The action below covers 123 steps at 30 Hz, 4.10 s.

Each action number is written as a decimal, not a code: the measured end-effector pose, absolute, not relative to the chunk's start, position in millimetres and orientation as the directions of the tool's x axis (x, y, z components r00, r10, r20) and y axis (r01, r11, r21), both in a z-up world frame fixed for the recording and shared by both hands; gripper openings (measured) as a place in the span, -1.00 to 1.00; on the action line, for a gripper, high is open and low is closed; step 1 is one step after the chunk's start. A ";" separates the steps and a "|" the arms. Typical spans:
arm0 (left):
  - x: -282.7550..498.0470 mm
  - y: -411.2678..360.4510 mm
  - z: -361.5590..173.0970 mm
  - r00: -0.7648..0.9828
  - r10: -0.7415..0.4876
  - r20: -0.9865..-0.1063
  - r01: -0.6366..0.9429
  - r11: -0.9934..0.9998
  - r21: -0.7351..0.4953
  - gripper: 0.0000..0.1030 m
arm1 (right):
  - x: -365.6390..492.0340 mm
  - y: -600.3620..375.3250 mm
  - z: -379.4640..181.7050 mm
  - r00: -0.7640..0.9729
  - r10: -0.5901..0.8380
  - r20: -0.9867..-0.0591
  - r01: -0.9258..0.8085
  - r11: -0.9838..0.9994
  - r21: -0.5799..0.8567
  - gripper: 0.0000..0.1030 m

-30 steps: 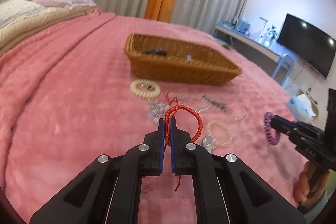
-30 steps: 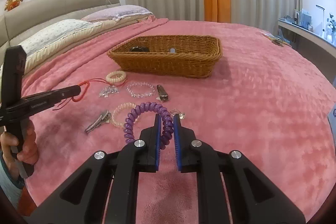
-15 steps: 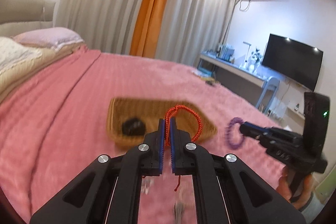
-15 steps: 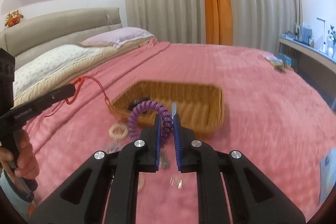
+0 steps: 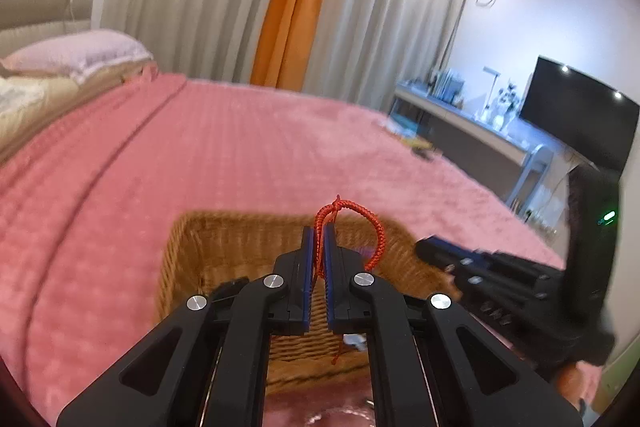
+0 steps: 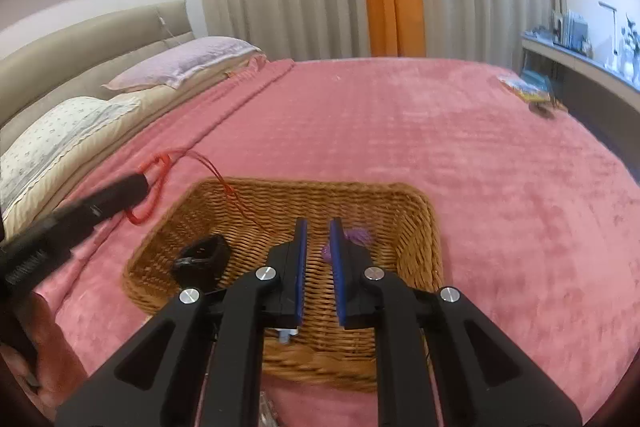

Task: Organize jewelry
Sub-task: 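Carry red bracelet and purple coil into the basket and release both, then grasp the silver hair clip with the left tool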

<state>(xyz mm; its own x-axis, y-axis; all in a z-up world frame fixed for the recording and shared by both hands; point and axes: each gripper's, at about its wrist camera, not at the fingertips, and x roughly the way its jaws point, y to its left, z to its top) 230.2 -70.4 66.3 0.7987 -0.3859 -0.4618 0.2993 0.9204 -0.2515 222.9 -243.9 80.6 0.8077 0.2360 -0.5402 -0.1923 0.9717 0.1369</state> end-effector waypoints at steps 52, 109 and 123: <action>63.4 -35.7 -27.7 0.600 -0.412 -0.685 0.330 0.908 -0.257 -0.16 | 110.8 -213.8 2.4 0.700 0.227 -0.677 -0.228 0.970 0.089 -0.18; 52.1 -49.8 -44.0 0.633 -0.394 -0.666 0.317 0.917 -0.241 -0.77 | 28.8 -222.6 -17.1 0.615 0.222 -0.757 -0.249 0.965 0.081 -0.59; 52.1 -50.5 -45.7 0.627 -0.403 -0.667 0.328 0.913 -0.243 -0.77 | 24.5 -218.3 -22.8 0.578 0.235 -0.781 -0.267 0.959 0.091 -0.26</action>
